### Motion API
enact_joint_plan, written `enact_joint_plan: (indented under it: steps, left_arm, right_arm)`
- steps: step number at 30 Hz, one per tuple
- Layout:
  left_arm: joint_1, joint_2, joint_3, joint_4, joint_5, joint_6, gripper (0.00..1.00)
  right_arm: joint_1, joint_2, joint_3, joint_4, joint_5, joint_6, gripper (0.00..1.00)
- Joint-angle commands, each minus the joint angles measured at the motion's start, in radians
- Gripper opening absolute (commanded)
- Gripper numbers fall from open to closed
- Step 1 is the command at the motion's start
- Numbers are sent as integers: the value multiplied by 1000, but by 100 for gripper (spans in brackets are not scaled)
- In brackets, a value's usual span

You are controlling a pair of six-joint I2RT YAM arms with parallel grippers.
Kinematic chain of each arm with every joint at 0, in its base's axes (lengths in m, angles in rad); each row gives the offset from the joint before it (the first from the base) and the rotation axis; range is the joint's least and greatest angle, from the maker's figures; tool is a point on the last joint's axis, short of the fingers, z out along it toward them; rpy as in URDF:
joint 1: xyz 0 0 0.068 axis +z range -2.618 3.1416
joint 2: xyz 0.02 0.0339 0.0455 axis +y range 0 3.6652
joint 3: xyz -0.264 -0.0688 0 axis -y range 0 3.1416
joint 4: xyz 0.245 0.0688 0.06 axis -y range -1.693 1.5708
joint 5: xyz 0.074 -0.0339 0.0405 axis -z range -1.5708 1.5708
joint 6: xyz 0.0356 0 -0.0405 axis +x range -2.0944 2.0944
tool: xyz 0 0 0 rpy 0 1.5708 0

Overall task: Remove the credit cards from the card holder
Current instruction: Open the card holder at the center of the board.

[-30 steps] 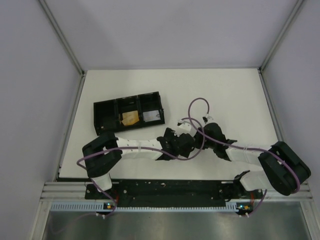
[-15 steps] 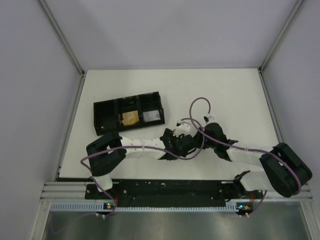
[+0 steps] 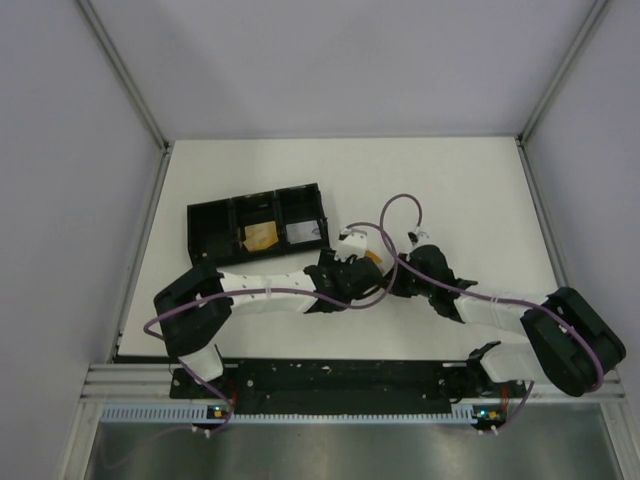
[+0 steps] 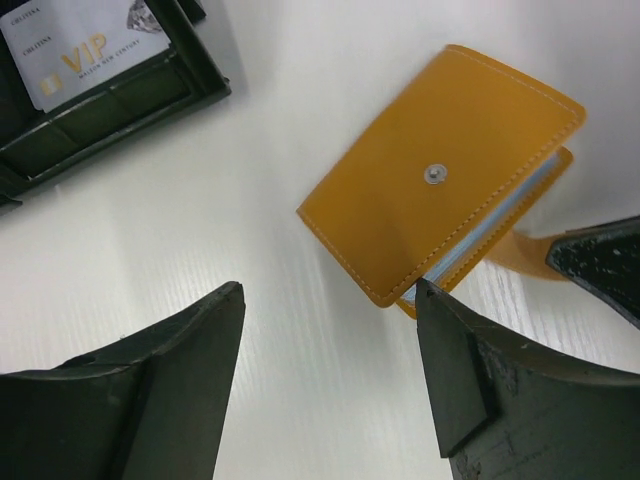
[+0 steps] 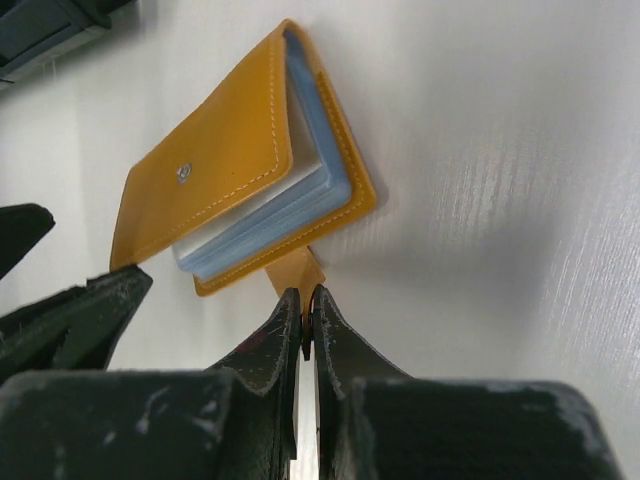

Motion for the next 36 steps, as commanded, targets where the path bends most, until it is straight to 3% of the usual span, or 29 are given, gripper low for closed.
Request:
enact_joint_plan:
  steps: [1,9,18,27,36]
  left_arm:
    - [44,-21,5,49,-36,40,73]
    - [119,-36,10,153,1,147,71]
    - [131,-15,2,346,168,364,71]
    - [194,-30,-30,474,433,503,69]
    - [215,-13,-38,517,816,643,63]
  right_arm:
    - [-11,-29,8,-9,-30,-22,0]
    - [-11,-34,33,-49,-116,-59,0]
    - [-11,-57,57,-113,-147,-93,0]
    - [-11,-111,94,-216,-210,-165,0]
    - [-11,-124,109,-256,-221,-196,0]
